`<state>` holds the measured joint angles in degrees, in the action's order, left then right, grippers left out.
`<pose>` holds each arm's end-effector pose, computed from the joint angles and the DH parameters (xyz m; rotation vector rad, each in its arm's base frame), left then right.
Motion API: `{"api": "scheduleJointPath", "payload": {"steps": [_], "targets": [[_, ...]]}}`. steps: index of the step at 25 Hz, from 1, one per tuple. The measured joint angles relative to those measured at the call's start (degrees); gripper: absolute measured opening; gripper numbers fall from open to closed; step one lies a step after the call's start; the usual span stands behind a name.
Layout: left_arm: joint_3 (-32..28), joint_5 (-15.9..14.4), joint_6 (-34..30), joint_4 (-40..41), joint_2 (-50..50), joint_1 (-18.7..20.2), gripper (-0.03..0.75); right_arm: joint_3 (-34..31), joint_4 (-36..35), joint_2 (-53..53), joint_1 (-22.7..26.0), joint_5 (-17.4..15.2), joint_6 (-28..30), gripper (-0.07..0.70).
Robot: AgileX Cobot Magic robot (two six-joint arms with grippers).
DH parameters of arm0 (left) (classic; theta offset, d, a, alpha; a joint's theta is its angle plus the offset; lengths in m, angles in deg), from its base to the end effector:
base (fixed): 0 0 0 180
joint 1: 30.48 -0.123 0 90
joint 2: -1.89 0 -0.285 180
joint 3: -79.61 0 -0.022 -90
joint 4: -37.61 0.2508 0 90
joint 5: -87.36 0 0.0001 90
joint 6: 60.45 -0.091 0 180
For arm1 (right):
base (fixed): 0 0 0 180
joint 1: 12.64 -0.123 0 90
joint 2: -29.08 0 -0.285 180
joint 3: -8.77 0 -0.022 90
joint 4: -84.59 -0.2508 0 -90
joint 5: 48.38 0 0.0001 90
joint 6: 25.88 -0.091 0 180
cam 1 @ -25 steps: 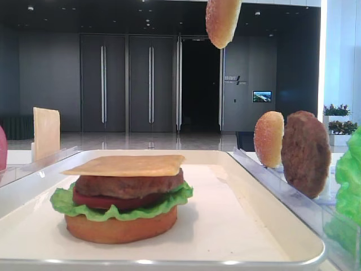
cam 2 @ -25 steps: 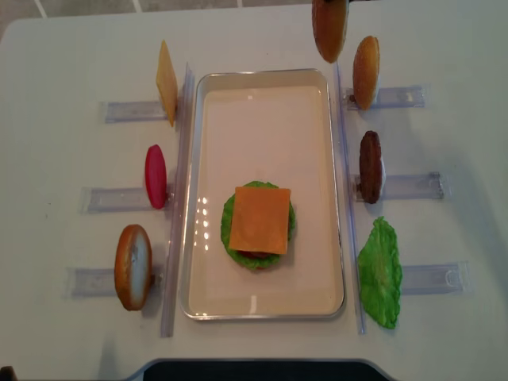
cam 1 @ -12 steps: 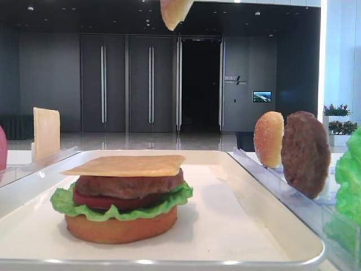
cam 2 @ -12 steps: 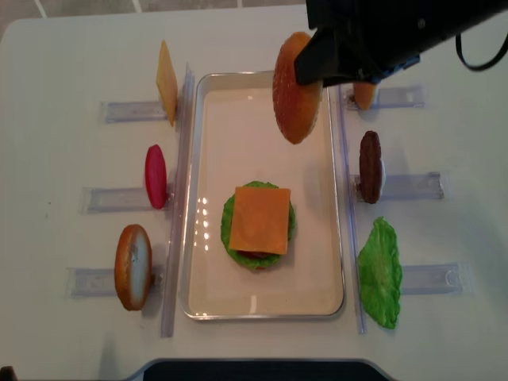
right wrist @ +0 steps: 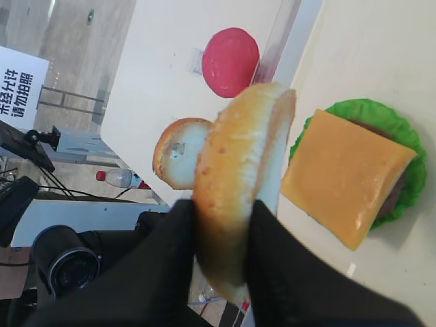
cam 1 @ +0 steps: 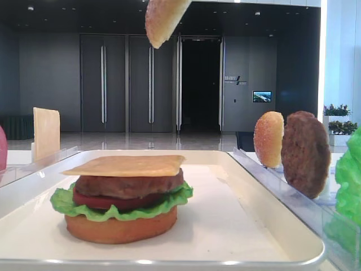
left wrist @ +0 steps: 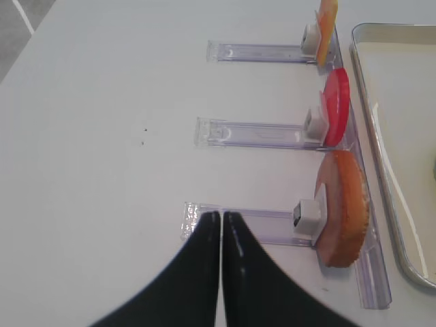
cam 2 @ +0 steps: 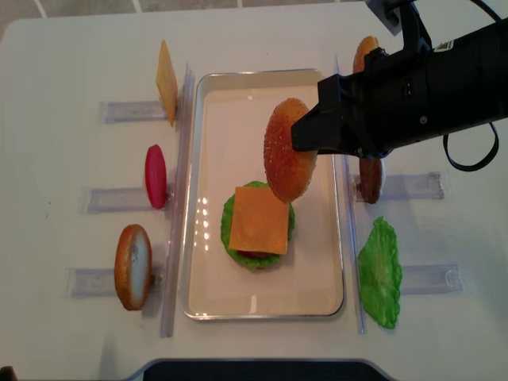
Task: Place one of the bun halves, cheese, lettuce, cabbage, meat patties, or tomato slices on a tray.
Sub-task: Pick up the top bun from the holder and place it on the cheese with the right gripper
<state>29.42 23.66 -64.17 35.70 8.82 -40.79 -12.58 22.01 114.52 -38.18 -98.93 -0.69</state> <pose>-0.0056 -0.0038 0.2653 -0.1190 2.1067 0.1063 0.2165 0.1726 0.3080 -0.3921 2.4539 1.3055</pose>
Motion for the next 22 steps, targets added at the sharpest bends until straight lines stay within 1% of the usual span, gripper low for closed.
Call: {"api": "scheduleJointPath", "payload": {"steps": [6,11,13,18,20,22], "targets": [[0.0,0.0,0.0,0.0,0.0,0.0,0.0,0.0,-1.15,0.0,-0.42,0.13,-0.79,0.197],[0.0,0.0,0.0,0.0,0.0,0.0,0.0,0.0,-1.87,1.75,-3.67,0.43,-0.02,0.197],[0.0,0.0,0.0,0.0,0.0,0.0,0.0,0.0,-4.88,3.08,-4.9,1.37,2.5,0.197],[0.0,0.0,0.0,0.0,0.0,0.0,0.0,0.0,-15.06,7.91,-5.48,1.01,11.39,0.197],[0.0,0.0,0.0,0.0,0.0,0.0,0.0,0.0,-17.76,9.83,-5.48,0.81,14.59,0.197],[0.0,0.0,0.0,0.0,0.0,0.0,0.0,0.0,-18.7,11.56,-5.48,0.36,16.38,0.197]]}}
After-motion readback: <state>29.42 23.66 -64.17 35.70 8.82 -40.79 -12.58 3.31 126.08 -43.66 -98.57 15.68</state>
